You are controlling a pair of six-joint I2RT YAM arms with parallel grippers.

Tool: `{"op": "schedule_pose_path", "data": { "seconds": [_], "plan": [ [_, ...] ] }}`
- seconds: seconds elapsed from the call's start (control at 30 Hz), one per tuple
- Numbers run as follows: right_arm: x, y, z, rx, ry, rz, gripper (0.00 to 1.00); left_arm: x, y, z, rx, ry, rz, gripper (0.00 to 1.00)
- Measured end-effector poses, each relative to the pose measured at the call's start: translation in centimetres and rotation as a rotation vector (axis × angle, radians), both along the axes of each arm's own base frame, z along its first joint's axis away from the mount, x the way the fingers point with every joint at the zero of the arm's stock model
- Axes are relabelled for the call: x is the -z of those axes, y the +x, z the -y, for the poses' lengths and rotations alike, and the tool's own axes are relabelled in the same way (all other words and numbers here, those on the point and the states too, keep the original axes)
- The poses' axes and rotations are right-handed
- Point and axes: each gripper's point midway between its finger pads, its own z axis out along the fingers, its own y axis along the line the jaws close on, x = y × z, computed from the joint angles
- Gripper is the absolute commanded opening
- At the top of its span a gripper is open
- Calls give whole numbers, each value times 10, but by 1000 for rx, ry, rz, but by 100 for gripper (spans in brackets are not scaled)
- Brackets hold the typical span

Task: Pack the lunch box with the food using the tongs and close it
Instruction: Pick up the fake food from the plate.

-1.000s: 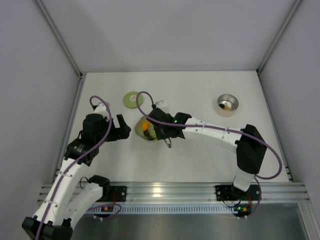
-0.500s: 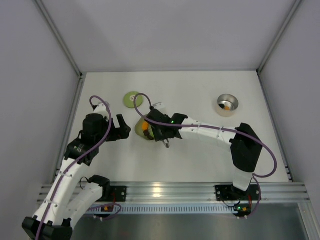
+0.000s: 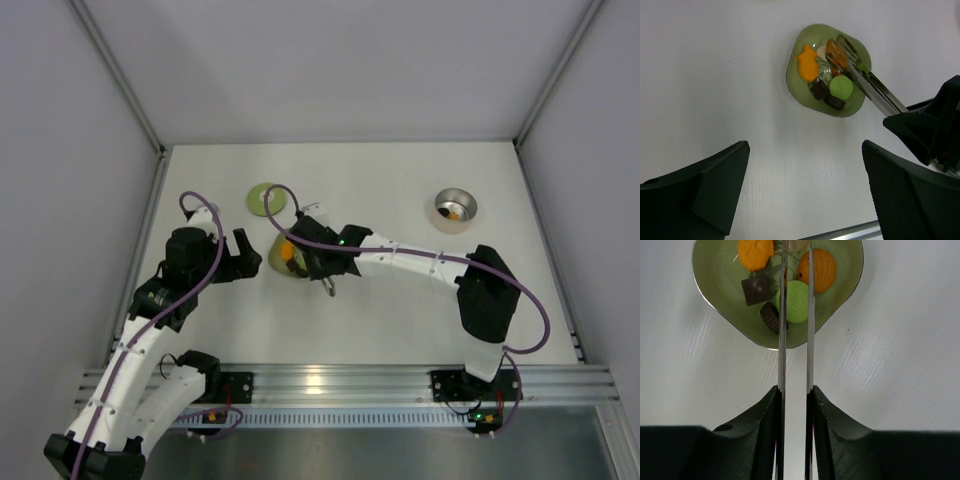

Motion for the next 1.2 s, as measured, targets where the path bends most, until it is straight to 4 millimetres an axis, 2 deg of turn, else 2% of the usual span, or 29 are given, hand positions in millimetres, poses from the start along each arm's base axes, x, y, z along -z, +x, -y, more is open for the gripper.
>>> {"op": "schedule_pose_path", "data": {
  "seconds": [0.3, 0.63, 0.87, 1.03, 1.13, 1.2],
  "plan": [
    [-4, 0, 1, 0, 6, 5, 17, 0, 0, 0, 0, 0, 0, 99],
    [-47, 0, 7, 9, 81, 67, 17, 0, 0, 0, 0, 0, 0, 99],
    [-58, 1, 16, 24, 90, 94, 17, 0, 0, 0, 0, 0, 0, 99],
    [-66, 7, 42, 67, 95, 108, 18, 0, 0, 0, 0, 0, 0, 99],
    [-79, 21, 76, 138, 117, 127, 18, 0, 0, 0, 0, 0, 0, 99],
    [-92, 34, 107, 208, 144, 150, 18, 0, 0, 0, 0, 0, 0, 99]
  ]
}}
